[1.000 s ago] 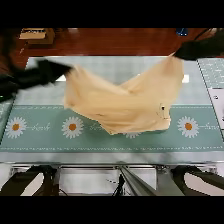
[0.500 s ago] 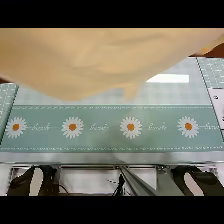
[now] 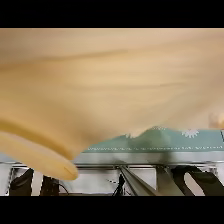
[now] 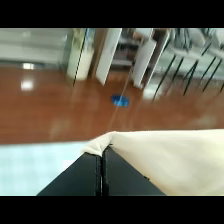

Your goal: Fold the shirts.

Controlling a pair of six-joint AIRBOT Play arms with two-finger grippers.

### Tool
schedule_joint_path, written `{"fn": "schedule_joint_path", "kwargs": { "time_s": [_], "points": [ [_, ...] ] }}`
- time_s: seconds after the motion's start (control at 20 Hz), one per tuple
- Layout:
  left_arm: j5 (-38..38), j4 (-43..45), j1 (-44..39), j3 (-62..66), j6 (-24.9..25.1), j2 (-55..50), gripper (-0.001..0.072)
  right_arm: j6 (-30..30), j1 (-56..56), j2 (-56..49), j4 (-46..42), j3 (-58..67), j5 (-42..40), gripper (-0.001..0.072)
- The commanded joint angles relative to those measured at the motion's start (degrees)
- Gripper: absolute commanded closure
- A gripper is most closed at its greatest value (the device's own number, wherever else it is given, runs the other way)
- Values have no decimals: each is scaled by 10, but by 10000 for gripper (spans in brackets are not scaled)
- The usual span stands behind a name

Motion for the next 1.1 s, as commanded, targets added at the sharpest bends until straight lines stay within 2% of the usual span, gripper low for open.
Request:
{"fn": "schedule_joint_path", "kwargs": {
  "time_s": [0.0, 0.2, 0.5, 0.7, 0.9, 1.05],
  "points": [
    [-82, 30, 2, -75, 0, 2, 685, -15, 0, -84, 25, 3, 147, 693],
    [-54, 30, 1, -270, 26, 2, 685, -20, 0, -230, 71, 3, 146, 693],
    [132, 17, -8, -519, 79, -30, 686, -5, 0, -434, 127, 3, 82, 692],
    [270, 15, -57, -562, 146, -130, 685, -1, 0, -508, 183, 3, -25, 692],
    [401, -19, -140, -561, 200, -247, 684, 36, 0, -546, 239, 3, -163, 692],
    [496, -57, -199, -561, 242, -313, 684, 36, 0, -562, 241, 3, -198, 692]
  ]
}}
